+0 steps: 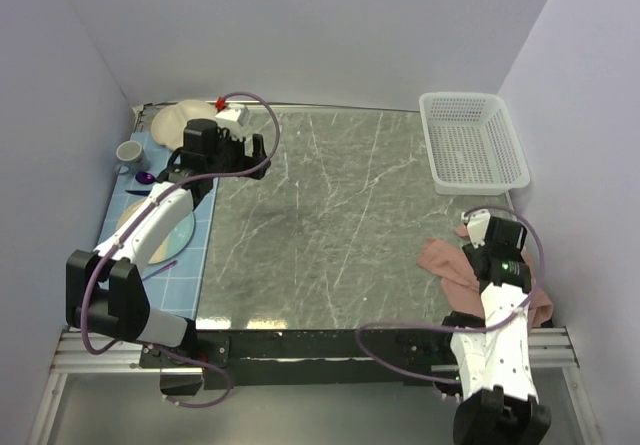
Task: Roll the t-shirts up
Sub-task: Pick up the T-shirt at the corner of the board.
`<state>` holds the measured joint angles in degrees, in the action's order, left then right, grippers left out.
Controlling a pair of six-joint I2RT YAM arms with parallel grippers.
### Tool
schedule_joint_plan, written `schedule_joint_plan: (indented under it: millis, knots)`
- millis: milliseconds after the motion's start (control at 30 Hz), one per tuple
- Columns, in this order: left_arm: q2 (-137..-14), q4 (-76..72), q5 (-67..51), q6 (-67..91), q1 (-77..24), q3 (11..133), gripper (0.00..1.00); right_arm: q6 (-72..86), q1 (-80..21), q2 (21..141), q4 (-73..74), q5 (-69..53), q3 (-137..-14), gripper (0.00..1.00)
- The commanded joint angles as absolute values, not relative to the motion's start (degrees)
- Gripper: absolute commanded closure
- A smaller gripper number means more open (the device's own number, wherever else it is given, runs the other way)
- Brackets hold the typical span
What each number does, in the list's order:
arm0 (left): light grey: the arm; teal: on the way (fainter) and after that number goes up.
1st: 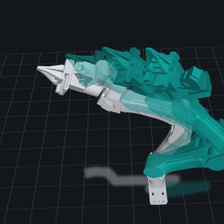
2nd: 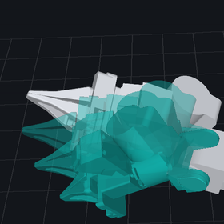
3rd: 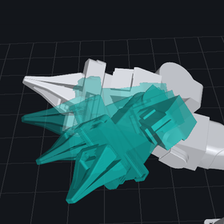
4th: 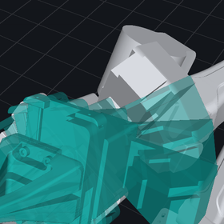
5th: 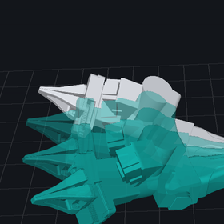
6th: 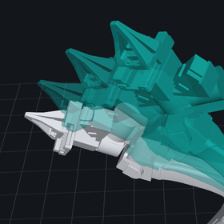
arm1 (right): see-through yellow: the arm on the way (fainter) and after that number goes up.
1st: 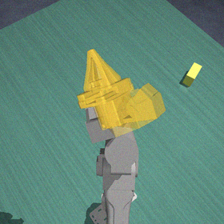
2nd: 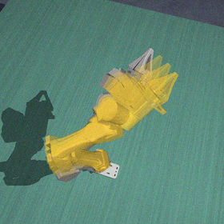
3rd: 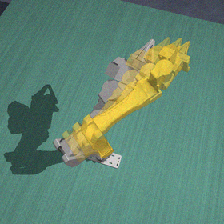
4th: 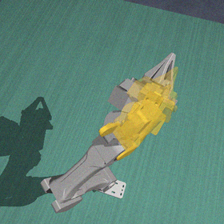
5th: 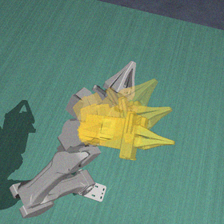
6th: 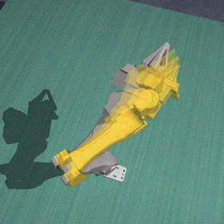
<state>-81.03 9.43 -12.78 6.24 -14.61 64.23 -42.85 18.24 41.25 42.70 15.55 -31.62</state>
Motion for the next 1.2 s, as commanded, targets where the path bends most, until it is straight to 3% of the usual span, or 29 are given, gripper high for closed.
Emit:
schedule_joint_plan:
  millis: [0,200,500,767,867,1167]
  knots:
    - [-81.1,9.4,-12.8,5.0,-14.9,66.6,0.01,-47.2,15.9,39.5,44.3,15.2,-28.0,0.37]
    - [-81.1,10.5,-12.7,4.0,-14.9,67.8,0.01,-44.6,15.9,46.5,38.5,17.8,-25.5,0.55]
    - [-81.7,10.5,-12.0,3.2,-14.9,68.4,0.02,-42.3,16.1,52.6,34.7,19.9,-27.4,0.65]
    - [-81.2,9.5,-12.2,3.8,-15.1,67.3,0.02,-41.9,15.8,48.4,41.8,18.7,-31.8,0.67]
    - [-81.0,9.1,-12.6,4.4,-15.1,66.7,0.02,-42.6,15.9,49.9,39.3,20.7,-29.0,0.76]
    - [-78.9,9.2,-12.6,4.4,-15.1,65.8,0.02,-38.6,15.8,51.5,42.7,18.3,-31.3,0.72]
